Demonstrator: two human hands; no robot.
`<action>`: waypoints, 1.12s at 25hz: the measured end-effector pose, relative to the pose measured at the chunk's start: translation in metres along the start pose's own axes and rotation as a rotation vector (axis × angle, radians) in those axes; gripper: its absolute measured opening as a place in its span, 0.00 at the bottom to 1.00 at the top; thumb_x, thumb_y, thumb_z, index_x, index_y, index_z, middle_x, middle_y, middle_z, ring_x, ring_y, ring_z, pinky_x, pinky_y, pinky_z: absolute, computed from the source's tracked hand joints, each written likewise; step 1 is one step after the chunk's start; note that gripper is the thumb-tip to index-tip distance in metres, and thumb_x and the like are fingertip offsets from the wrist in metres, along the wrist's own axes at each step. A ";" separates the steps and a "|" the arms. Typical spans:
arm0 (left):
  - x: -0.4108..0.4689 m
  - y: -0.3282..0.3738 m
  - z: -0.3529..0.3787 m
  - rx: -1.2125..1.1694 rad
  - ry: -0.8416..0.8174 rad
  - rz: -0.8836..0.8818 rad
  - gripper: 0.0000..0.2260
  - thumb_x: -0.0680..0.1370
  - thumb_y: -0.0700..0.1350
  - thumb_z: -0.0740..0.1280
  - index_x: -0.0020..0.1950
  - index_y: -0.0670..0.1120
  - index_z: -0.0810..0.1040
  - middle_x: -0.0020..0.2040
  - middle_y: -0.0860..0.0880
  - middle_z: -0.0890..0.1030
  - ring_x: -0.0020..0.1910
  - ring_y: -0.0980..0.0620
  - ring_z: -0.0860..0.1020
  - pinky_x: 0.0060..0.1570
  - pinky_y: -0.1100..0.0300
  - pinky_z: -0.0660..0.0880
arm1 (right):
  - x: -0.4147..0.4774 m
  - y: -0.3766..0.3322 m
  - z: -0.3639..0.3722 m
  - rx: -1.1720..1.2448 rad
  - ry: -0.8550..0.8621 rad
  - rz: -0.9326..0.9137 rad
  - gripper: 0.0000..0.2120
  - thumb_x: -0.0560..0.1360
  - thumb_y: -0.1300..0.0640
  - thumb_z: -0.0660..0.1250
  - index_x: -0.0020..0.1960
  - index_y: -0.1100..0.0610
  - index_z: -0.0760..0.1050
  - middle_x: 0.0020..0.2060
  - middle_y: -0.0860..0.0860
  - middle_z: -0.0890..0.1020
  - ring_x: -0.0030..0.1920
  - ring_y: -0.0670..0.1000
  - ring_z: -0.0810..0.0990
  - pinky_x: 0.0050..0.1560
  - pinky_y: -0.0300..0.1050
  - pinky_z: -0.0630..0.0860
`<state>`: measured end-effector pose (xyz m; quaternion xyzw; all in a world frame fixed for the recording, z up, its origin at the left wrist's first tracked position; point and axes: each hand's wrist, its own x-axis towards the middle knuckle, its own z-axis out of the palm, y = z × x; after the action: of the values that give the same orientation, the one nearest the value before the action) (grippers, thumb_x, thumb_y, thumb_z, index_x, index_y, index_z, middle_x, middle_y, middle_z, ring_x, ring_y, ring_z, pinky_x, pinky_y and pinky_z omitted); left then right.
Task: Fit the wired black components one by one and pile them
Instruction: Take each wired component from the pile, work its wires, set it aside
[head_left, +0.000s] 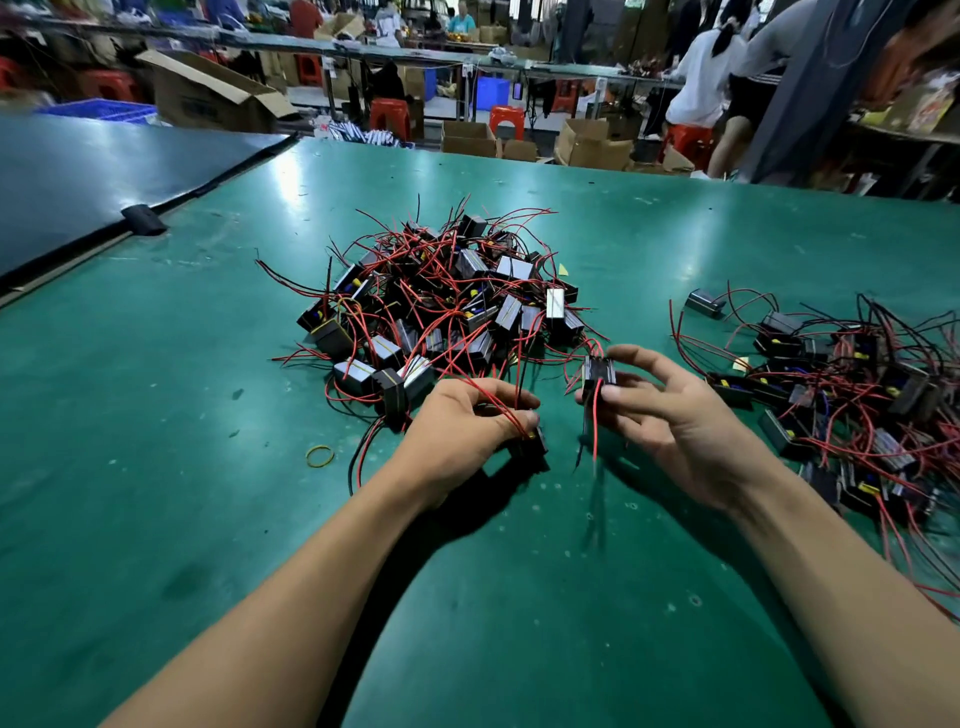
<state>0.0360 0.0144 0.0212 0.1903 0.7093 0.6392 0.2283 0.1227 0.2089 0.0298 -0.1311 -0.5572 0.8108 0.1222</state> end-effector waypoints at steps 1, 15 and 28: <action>0.000 0.000 0.001 0.023 0.006 0.012 0.06 0.75 0.37 0.72 0.52 0.39 0.83 0.47 0.33 0.83 0.45 0.43 0.82 0.58 0.45 0.78 | -0.003 0.003 -0.005 -0.069 0.005 -0.015 0.22 0.65 0.69 0.74 0.58 0.59 0.77 0.51 0.58 0.84 0.47 0.55 0.86 0.46 0.42 0.82; 0.001 -0.008 -0.001 0.701 0.232 0.384 0.15 0.70 0.55 0.76 0.47 0.50 0.76 0.38 0.53 0.75 0.37 0.58 0.73 0.38 0.60 0.73 | -0.022 0.001 -0.008 -1.148 0.061 -0.338 0.15 0.73 0.61 0.73 0.50 0.41 0.81 0.45 0.44 0.82 0.39 0.43 0.76 0.44 0.29 0.70; -0.007 -0.001 0.003 0.564 0.068 0.474 0.15 0.69 0.52 0.78 0.36 0.43 0.79 0.32 0.49 0.78 0.30 0.53 0.73 0.32 0.57 0.72 | -0.029 0.005 -0.003 -1.315 -0.215 -0.565 0.04 0.71 0.53 0.78 0.46 0.50 0.86 0.44 0.42 0.84 0.50 0.49 0.79 0.55 0.48 0.75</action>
<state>0.0437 0.0131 0.0210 0.3835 0.8010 0.4595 -0.0114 0.1501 0.1995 0.0264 0.0521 -0.9513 0.2537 0.1674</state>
